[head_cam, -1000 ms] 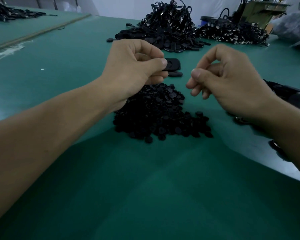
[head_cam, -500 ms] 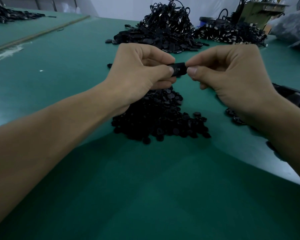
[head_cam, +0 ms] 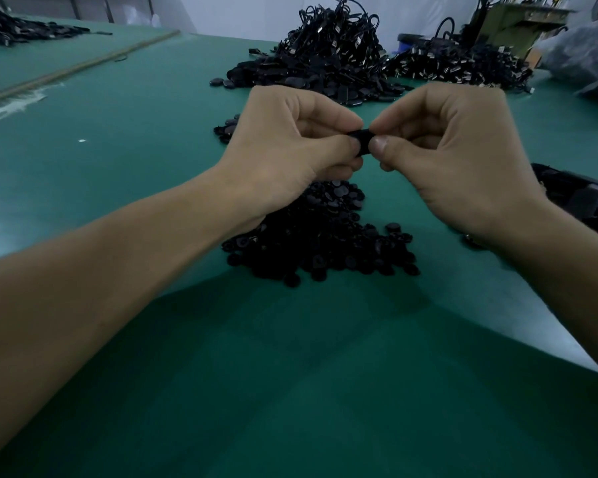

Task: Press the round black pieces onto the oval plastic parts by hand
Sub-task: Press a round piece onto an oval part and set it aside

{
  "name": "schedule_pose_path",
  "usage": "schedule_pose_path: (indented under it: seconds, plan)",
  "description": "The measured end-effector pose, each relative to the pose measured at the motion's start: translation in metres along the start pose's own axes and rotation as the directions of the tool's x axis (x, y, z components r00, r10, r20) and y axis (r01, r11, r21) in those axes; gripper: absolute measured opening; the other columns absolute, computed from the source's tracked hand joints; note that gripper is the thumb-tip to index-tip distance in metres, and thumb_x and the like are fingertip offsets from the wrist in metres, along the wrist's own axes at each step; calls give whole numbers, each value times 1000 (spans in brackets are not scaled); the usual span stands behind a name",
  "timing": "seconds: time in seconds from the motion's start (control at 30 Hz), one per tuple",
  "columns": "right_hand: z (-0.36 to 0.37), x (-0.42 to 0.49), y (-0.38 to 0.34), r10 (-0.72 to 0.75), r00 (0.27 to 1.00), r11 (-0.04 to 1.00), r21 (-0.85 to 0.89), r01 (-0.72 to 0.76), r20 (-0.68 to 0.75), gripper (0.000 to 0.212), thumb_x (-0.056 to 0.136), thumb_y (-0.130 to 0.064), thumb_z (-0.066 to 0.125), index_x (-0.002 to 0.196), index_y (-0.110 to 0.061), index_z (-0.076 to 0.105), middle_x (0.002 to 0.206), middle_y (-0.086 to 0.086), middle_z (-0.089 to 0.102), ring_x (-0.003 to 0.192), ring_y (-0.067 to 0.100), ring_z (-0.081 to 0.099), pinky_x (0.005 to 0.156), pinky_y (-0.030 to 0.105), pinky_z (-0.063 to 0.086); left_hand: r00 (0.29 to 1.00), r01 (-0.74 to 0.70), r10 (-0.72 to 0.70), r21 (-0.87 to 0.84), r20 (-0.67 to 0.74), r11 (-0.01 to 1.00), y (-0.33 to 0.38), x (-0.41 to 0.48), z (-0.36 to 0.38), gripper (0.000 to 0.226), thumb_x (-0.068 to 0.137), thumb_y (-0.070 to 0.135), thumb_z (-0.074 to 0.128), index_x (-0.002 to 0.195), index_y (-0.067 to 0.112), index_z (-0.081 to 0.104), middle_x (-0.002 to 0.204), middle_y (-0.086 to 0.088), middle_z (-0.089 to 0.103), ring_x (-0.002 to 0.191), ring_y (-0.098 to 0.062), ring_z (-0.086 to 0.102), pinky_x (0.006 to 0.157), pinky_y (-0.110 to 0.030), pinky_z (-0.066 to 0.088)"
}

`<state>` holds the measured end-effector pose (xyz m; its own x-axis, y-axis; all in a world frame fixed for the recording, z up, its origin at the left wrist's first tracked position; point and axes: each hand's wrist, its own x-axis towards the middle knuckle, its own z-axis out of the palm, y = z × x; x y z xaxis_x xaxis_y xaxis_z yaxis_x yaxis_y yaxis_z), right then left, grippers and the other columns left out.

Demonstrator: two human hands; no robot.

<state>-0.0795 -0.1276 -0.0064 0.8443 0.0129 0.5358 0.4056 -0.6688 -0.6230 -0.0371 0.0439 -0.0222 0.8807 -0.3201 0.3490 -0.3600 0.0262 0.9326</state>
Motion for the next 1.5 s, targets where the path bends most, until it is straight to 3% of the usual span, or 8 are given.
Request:
schedule_pose_path:
  seconds: [0.3,0.5,0.77,0.97,1.1,1.2,1.3,1.5]
  plan:
    - [0,0,-3,-6,1000,995,-101,4,-14,28,85,-13,77,78,-25,53,82,2,70,78,21,70,71,43,58,996,-92,87,163,35,982,0,0,-1,13,88,-3,72,93,8,71,82,-9,76,76,-18,76,71,-27,61]
    - [4,-1,-5,39,998,999,-12,-40,-55,36,85,-7,76,69,-23,49,72,1,71,66,5,72,62,29,59,985,-164,174,313,-2,935,-2,2,0,21,82,6,77,87,25,70,80,4,75,72,-10,74,74,-29,62]
    - [7,-3,-8,-43,999,999,-35,42,-25,38,85,0,72,66,-28,53,74,1,70,68,7,72,63,30,62,965,-224,260,421,-31,879,-7,4,-4,11,81,22,77,85,26,68,77,6,72,70,-7,70,70,-25,58]
    - [8,-3,-7,-57,997,998,8,57,60,32,89,1,67,76,-27,58,70,-2,72,69,7,74,66,27,61,969,-210,247,468,-19,858,-8,6,-6,17,84,15,74,85,29,64,79,7,72,70,-8,68,67,-23,56]
    - [7,-1,-1,-41,999,998,-43,40,-31,20,87,-13,74,89,-30,64,78,-11,68,73,-2,68,68,12,51,979,-187,203,383,-1,905,-7,6,-5,17,84,16,74,88,28,64,76,7,73,63,-4,66,66,-24,55]
    - [4,2,5,25,999,999,-44,-23,28,13,91,-23,73,103,-28,71,85,-12,70,77,-2,66,70,11,48,987,-160,160,285,22,945,-7,6,-5,17,86,10,74,91,23,64,71,6,73,61,-6,66,65,-23,57]
    - [3,1,8,86,987,990,104,-101,135,8,92,-17,72,97,-21,74,80,-3,76,73,5,70,65,16,53,993,-117,112,207,35,971,-7,6,-7,18,87,3,73,94,18,64,72,2,74,65,-12,67,68,-25,58]
    - [3,2,11,151,978,954,237,-182,144,3,92,-14,71,90,-16,72,78,-1,77,67,7,70,60,16,52,997,-70,67,126,27,990,-5,5,-9,15,86,1,76,91,13,67,68,1,72,64,-11,69,67,-24,59]
